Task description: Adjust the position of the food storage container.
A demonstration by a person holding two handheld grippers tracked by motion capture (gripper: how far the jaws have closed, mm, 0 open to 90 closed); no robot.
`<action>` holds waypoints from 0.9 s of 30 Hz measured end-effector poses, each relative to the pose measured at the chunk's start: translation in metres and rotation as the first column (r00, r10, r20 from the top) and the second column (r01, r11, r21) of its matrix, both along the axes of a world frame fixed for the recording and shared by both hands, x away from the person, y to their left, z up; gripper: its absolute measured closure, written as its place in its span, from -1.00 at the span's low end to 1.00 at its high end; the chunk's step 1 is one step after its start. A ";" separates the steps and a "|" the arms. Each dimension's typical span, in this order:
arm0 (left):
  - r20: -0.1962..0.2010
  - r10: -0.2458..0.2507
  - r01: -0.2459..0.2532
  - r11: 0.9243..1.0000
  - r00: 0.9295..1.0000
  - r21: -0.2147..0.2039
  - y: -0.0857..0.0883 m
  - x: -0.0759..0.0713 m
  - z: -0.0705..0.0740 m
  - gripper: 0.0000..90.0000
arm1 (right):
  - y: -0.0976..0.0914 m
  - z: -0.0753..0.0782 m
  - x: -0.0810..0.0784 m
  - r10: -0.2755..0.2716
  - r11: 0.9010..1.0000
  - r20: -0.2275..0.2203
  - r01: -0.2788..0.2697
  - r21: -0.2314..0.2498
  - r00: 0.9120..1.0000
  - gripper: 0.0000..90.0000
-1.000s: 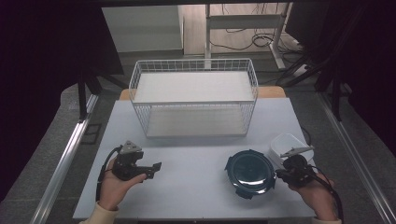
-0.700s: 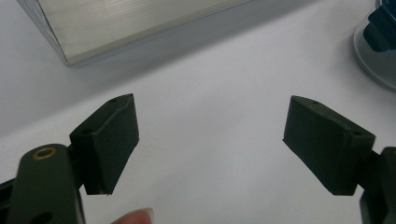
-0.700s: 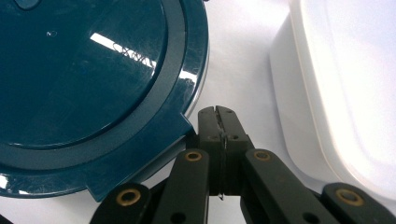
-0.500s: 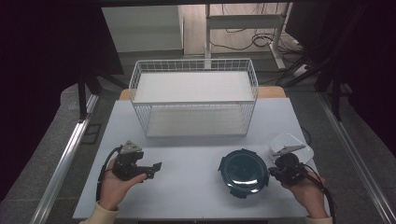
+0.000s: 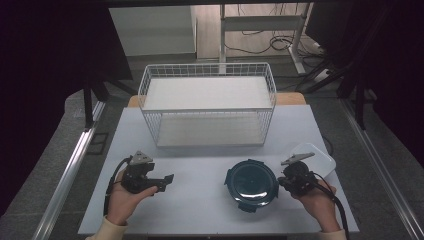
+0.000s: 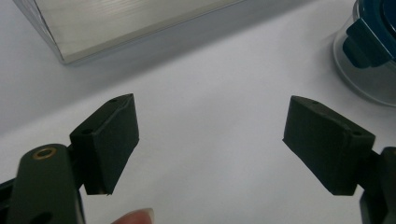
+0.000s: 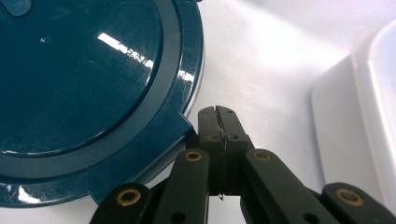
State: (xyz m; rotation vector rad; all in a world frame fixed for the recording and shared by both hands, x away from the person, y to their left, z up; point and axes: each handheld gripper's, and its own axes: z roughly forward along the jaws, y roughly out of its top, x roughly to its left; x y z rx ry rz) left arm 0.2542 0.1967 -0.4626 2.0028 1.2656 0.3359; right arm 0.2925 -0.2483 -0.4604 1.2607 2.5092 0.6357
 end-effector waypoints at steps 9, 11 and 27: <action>0.000 0.000 0.000 1.000 1.000 0.000 0.000 0.000 0.000 -0.60 | 0.018 -0.001 0.003 0.032 0.999 0.000 -0.032 0.007 0.999 0.99; -0.001 0.000 0.000 1.000 1.000 0.000 0.000 0.000 0.000 -0.60 | 0.024 -0.002 0.005 0.038 0.999 0.001 -0.038 0.005 0.999 0.99; 0.004 0.005 -0.005 1.000 1.000 -0.010 0.002 -0.001 0.002 -0.60 | 0.061 -0.002 0.015 0.083 0.996 -0.013 -0.083 -0.017 0.996 0.99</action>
